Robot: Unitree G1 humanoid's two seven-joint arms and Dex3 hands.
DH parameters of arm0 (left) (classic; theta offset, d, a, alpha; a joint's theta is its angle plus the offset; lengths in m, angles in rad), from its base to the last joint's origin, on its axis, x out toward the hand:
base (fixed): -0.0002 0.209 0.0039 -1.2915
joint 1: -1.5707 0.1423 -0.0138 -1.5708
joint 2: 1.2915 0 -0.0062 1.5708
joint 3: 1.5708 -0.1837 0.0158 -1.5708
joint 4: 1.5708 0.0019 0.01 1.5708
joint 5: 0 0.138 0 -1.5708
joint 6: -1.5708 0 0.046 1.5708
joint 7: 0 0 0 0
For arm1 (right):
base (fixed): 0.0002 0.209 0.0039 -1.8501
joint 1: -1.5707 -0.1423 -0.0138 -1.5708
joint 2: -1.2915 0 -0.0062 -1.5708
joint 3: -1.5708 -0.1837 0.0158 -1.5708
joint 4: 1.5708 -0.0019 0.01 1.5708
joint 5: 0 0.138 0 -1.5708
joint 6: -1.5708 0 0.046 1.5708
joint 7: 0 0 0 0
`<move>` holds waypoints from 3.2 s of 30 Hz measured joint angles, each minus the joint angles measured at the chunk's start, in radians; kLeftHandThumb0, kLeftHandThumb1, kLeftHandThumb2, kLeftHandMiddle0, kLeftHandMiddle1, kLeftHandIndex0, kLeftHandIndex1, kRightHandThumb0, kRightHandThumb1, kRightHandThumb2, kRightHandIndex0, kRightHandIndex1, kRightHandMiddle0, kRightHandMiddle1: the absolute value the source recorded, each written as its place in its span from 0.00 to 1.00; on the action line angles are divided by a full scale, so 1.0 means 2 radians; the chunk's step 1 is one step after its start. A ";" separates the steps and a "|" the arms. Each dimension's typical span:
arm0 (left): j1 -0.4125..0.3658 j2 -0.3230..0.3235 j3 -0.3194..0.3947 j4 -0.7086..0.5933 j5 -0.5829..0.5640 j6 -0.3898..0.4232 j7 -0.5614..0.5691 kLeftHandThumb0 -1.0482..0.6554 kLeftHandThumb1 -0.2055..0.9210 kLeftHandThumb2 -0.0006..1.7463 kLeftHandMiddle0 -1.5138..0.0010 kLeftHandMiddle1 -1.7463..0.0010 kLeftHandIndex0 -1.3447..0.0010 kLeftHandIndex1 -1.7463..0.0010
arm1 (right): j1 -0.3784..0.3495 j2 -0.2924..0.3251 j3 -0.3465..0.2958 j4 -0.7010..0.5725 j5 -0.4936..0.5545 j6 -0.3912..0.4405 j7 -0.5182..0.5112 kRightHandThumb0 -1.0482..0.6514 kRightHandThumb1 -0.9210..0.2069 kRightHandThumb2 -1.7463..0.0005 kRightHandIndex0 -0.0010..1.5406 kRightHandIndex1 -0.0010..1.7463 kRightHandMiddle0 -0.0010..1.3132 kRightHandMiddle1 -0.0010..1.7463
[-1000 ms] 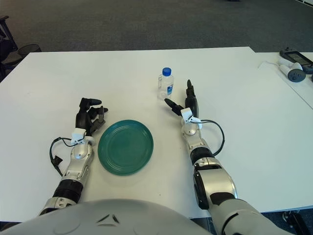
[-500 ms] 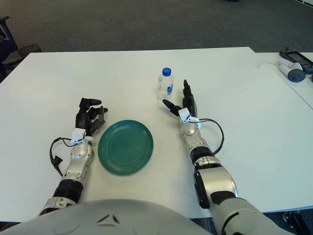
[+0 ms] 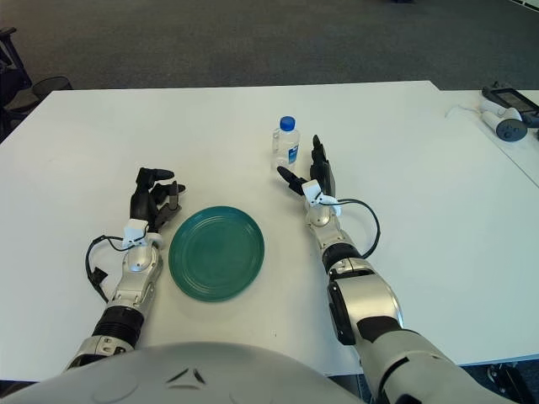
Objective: Put the bottle into the plate.
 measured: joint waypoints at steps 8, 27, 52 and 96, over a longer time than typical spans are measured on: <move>-0.002 0.000 0.001 0.002 0.000 -0.004 0.000 0.40 0.88 0.41 0.59 0.33 0.80 0.00 | -0.024 0.011 -0.011 0.018 0.010 0.024 -0.007 0.00 0.00 0.86 0.06 0.02 0.00 0.03; -0.002 -0.002 0.003 0.002 0.000 -0.002 0.014 0.40 0.86 0.42 0.59 0.32 0.79 0.00 | -0.043 0.016 -0.015 0.039 0.008 0.040 -0.020 0.00 0.00 0.84 0.08 0.03 0.00 0.09; -0.005 -0.002 0.004 0.006 0.000 -0.008 0.027 0.40 0.85 0.44 0.59 0.33 0.78 0.00 | -0.057 0.023 0.019 0.051 -0.016 0.050 -0.020 0.00 0.00 0.88 0.06 0.01 0.00 0.07; -0.002 -0.003 0.012 0.000 -0.003 -0.009 0.043 0.40 0.83 0.45 0.60 0.33 0.77 0.00 | -0.114 0.044 0.009 0.072 -0.013 0.114 0.019 0.00 0.00 0.81 0.06 0.01 0.00 0.15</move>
